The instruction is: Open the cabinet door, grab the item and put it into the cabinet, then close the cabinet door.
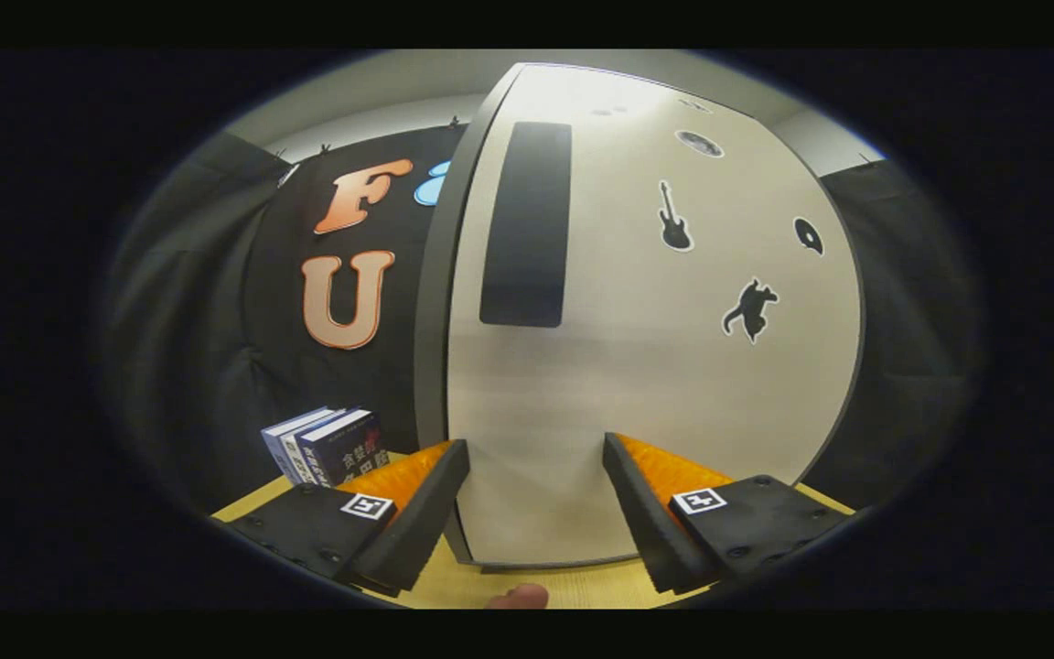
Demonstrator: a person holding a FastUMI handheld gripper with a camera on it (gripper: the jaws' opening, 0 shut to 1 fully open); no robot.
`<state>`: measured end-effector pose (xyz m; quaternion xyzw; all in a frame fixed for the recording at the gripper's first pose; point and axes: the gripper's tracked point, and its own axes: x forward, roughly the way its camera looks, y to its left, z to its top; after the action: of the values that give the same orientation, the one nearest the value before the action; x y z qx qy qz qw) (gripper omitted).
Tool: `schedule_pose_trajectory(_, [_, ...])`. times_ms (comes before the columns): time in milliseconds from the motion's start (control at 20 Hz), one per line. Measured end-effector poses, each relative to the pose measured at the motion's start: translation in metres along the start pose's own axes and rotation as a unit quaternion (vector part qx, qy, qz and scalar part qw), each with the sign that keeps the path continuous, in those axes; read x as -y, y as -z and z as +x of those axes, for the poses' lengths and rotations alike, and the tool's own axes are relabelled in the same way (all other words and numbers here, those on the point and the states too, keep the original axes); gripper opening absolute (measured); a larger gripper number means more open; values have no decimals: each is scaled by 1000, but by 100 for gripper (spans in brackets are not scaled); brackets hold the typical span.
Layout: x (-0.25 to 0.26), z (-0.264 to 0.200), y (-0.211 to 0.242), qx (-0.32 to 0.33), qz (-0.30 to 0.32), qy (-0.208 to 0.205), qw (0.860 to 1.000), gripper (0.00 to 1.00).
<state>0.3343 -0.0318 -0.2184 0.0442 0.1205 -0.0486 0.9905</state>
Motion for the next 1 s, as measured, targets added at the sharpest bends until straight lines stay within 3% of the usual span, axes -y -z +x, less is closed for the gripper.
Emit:
schedule_pose_trajectory(600, [50, -119, -59, 56, -29, -18, 998, 97])
schedule_pose_trajectory(1000, [91, -201, -57, 55, -34, -28, 998, 97])
